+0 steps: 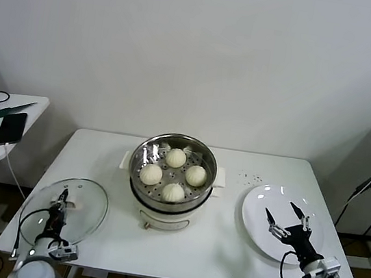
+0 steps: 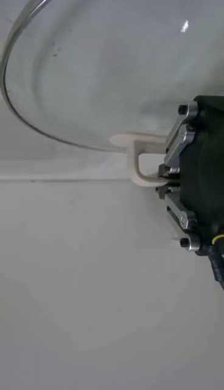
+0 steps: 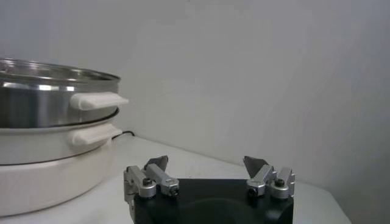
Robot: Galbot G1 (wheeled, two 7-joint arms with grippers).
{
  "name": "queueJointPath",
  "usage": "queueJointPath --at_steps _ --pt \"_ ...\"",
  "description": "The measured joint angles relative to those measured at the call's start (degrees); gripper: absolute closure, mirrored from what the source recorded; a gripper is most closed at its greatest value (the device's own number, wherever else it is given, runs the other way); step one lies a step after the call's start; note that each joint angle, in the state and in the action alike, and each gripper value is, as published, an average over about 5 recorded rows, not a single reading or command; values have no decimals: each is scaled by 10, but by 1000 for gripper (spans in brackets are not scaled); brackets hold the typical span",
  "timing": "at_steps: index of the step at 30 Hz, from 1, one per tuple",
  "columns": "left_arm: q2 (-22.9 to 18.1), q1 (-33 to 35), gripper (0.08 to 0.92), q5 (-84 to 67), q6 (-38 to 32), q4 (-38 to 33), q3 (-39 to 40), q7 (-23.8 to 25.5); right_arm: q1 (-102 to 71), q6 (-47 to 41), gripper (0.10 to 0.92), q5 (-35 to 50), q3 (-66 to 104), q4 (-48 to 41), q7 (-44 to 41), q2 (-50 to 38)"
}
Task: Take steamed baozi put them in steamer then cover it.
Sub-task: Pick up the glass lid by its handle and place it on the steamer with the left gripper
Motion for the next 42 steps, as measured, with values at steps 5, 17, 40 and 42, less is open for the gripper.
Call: queueJointPath --at_steps 5,17,40,42 --pt "5 13 850 -13 7 -29 3 6 3 0 203 0 0 -2 0 -1" --pt "27 71 850 -44 50 -167 6 30 15 1 203 -2 -6 -11 -1 -4" --pt "166 -15 850 -29 280 -356 229 167 63 -4 203 -12 -43 -41 1 -15" --pt "167 -42 850 -16 298 -355 264 189 66 -4 203 -12 -44 -43 1 -15"
